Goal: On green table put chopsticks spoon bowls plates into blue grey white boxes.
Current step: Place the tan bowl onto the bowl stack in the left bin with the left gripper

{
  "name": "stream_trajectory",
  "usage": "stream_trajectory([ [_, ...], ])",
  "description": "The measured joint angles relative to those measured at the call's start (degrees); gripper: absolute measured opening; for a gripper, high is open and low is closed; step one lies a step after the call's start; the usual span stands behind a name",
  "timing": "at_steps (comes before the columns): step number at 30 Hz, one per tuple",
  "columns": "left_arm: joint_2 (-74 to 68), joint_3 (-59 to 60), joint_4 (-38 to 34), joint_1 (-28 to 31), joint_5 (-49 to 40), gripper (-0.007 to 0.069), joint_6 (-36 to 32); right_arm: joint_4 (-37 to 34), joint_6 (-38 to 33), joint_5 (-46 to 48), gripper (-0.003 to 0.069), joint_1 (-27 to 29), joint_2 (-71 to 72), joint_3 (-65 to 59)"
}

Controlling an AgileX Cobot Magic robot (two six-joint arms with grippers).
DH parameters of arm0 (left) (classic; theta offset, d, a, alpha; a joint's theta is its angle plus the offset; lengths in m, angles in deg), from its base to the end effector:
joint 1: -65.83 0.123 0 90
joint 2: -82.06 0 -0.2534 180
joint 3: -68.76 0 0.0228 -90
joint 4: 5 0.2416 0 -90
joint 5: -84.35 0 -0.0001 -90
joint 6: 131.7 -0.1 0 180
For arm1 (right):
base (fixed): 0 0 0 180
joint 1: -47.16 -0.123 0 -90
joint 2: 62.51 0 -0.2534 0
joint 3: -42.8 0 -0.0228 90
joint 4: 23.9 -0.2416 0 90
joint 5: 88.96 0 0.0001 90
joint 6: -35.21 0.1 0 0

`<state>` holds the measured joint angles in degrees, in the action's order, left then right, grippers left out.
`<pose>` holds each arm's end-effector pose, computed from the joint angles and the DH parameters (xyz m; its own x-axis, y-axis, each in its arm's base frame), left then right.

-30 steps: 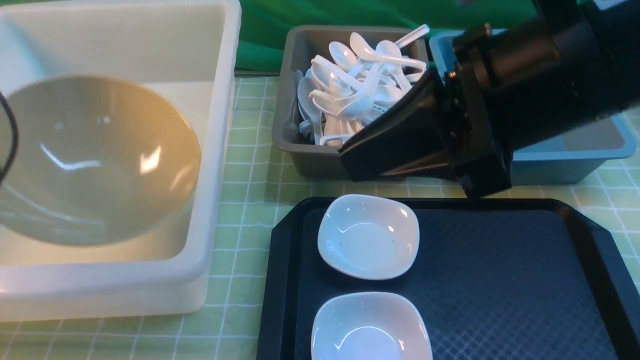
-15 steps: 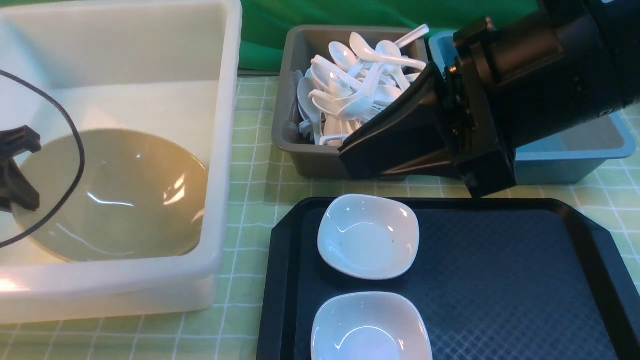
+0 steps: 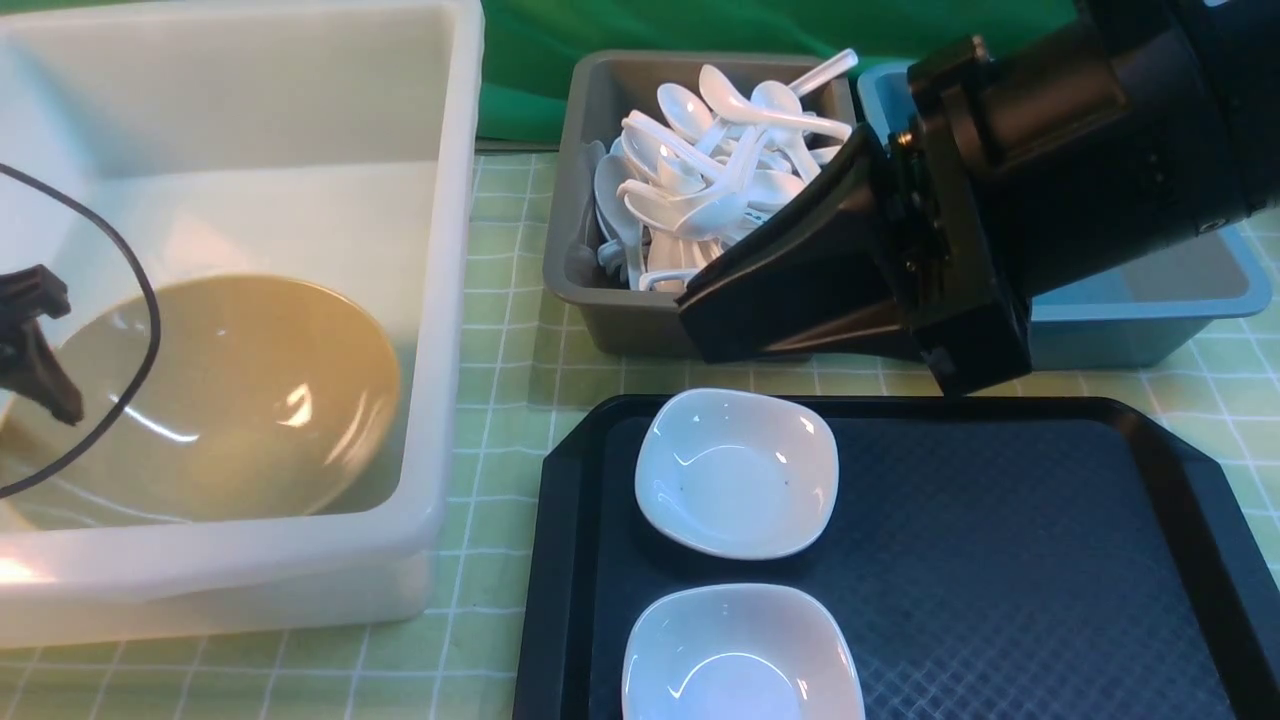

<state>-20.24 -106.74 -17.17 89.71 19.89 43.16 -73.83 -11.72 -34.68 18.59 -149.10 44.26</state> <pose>0.2889 0.1071 0.2257 -0.9014 -0.4023 -0.1602 -0.3722 0.9089 -0.1882 0.2217 0.1915 0.3720 -0.3454 -0.3761 -0.8598 -0.9038 0.3800 0.1968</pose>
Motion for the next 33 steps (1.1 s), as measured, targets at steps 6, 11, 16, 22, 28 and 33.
stream_trajectory([
  [6,0.00,0.00,-7.89,-0.07,-0.20,0.0525,-5.46,0.36,-0.44,1.22,0.0132,0.00,0.00,1.23],
  [11,0.00,0.00,-13.29,-0.13,-0.34,0.0524,-9.15,0.36,-0.44,1.84,0.0140,0.00,0.00,2.17],
  [16,0.00,0.00,-15.40,-0.17,-1.42,0.0524,-10.51,0.43,-0.21,1.84,0.0148,0.00,0.00,2.28],
  [22,2.48,0.00,-14.36,-0.17,-1.56,0.0524,-10.51,1.15,0.45,2.75,0.0155,0.00,0.00,2.28],
  [28,6.41,0.00,-12.31,-0.17,-1.88,0.0524,-10.37,2.22,1.35,3.14,0.0165,0.00,0.00,2.29],
  [33,6.47,0.00,-7.58,-0.17,1.06,0.0524,-5.15,2.43,1.60,3.41,0.0174,0.00,0.00,2.29],
])
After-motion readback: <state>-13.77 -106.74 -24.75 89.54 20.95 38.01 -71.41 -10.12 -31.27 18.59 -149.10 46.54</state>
